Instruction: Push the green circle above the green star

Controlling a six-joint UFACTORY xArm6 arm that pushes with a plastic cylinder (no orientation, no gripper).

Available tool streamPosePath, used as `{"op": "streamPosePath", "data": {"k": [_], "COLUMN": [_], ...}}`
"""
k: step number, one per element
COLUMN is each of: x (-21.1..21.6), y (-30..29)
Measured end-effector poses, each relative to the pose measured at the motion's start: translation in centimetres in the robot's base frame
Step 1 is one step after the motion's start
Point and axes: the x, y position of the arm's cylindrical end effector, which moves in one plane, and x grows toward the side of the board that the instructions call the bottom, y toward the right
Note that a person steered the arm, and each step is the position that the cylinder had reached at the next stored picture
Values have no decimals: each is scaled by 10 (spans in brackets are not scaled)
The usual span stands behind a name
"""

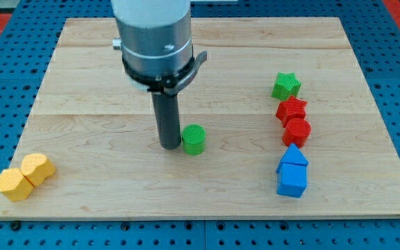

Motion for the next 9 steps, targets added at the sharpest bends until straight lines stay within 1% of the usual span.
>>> {"op": "streamPosePath", "data": {"k": [1, 2, 3, 4, 5, 6, 7, 8, 9], "x": [28, -48, -137, -146, -155, -212, -217, -220, -246], "y": [31, 35, 31, 51, 30, 56, 148, 62, -16]}}
